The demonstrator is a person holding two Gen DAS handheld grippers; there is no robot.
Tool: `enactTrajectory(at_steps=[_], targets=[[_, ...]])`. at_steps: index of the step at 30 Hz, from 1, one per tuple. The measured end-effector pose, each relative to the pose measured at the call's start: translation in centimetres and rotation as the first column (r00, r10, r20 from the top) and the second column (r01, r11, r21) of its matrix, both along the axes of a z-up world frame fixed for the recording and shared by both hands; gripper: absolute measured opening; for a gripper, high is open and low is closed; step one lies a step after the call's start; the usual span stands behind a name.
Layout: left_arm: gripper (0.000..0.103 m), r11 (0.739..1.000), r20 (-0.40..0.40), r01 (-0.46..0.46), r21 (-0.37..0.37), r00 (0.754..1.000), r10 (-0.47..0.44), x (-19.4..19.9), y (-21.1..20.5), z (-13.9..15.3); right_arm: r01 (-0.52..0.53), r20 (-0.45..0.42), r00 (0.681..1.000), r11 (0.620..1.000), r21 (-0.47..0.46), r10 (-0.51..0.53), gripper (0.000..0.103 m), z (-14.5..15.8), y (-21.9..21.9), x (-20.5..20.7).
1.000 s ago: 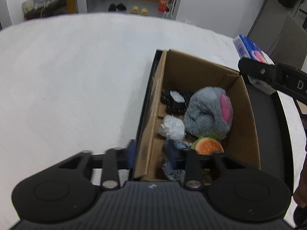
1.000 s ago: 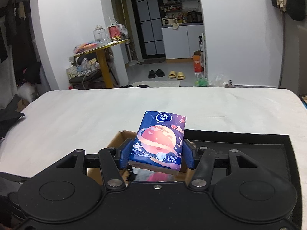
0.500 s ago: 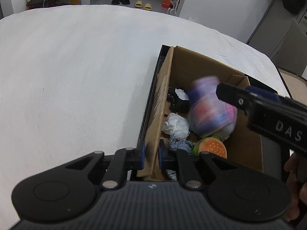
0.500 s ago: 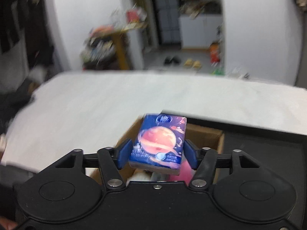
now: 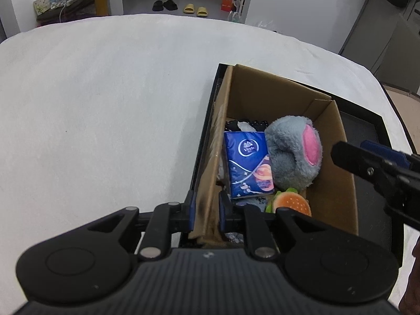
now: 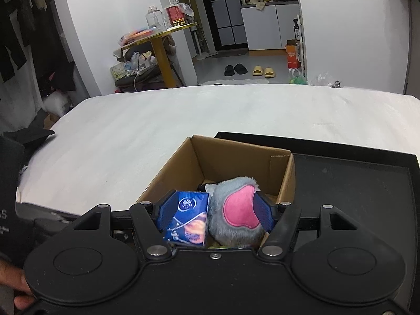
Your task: Organize soft objects
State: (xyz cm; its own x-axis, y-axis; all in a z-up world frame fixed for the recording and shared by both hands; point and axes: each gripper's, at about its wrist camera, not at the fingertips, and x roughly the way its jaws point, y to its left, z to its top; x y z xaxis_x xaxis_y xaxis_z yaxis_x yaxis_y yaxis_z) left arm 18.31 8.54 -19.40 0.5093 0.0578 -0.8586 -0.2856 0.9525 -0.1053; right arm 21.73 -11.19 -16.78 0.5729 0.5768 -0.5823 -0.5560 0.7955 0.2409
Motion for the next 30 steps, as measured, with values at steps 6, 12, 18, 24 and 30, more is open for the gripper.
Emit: enactTrajectory(at_steps=[6,12,18,24,30], targets=[[0.034,1.0,-0.003,0.013,0.024,1.0,-0.013,-0.5,-1.2,1.0,0.027,-0.028,0.999,0.999,0.03,-0.027,0.063,0.1,-1.5,-0.4],[0.051,0.999,-0.021,0.045,0.018,0.999,-0.045,-0.8,-2.4,2.7,0.059,-0.096,0.994,0.997,0.058,-0.053,0.073,0.9,-4.2,-0.4],[0.06,0.994,-0.005,0.108,-0.002,0.994,-0.108,-1.7,-4.0,5.9,0.105,-0.111,0.989,0.992,0.074,-0.096,0.08,2.8,-7.0,-0.7],[0.076,0.99,0.04,0.143,0.001,0.989,-0.143,-2.8,-5.0,9.4,0.147,-0.091,0.986,0.985,0.095,-0.138,0.088,5.9,-9.5,-1.6],[0.084,0.989,0.077,0.146,0.008,0.986,-0.146,-4.3,-5.2,12.2,0.166,-0.092,0.983,0.983,0.078,-0.159,0.101,8.0,-10.9,-3.2]])
